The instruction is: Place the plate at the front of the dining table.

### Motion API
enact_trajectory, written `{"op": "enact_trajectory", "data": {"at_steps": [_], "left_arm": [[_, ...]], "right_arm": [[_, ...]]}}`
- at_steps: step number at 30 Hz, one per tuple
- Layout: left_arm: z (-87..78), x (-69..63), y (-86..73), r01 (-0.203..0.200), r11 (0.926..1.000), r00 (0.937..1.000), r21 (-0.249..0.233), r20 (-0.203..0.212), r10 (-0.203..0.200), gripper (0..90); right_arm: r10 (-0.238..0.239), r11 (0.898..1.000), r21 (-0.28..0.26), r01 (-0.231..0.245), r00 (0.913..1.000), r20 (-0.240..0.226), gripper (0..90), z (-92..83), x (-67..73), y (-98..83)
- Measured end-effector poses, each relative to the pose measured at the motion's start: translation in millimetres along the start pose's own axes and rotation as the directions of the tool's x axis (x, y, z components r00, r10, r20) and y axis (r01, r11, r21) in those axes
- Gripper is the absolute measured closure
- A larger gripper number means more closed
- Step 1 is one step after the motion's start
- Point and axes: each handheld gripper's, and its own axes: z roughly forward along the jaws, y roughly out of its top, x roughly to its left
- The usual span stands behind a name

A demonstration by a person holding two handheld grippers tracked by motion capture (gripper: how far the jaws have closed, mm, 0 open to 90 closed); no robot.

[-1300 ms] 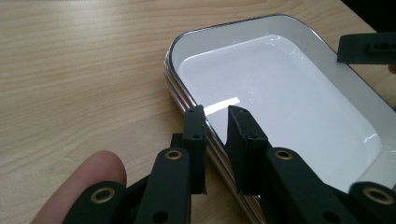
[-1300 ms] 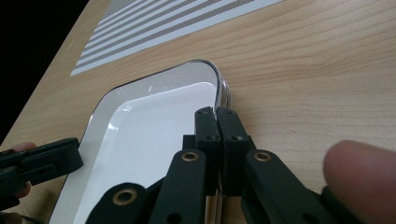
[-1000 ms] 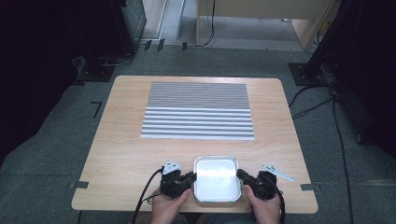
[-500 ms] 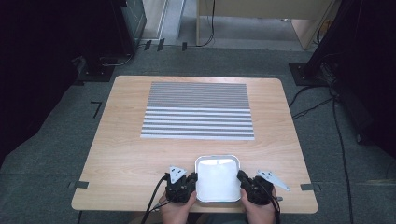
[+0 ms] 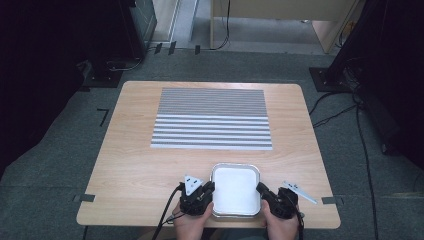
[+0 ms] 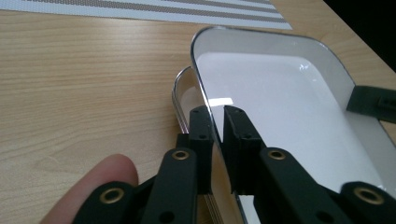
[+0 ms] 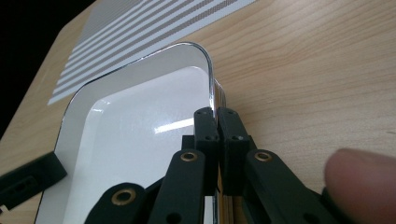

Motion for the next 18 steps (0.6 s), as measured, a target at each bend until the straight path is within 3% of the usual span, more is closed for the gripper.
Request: {"op": "enact_trajectory", "data": {"at_steps": [3,7,14,18], "left_arm": [[0.6,-3.3,-1.1,-0.017,0.9999,0.9998,0.0,-0.013,0.017,80.9],[0.1,-1.4,1.8,0.002,0.9999,1.0,-0.013,0.0,-0.002,84.1],[-0.2,4.6,10.6,0.005,0.9999,0.9999,-0.013,-0.014,-0.005,86.6],[-1.1,10.1,19.1,0.03,0.9995,0.9995,-0.007,-0.009,-0.03,87.7]], "right_arm": [[0.007,1.0,-0.008,-0.007,1.0,-0.001,89.1,-0.8,1.5,0.6],[0.004,1.0,-0.017,-0.004,1.0,-0.001,89.3,-1.5,2.1,0.3],[-0.056,0.998,-0.04,0.056,0.9985,0.001,89.5,-0.5,11.8,1.9],[-0.076,0.997,-0.025,0.076,0.997,-0.012,89.6,4.2,16.5,9.3]]}}
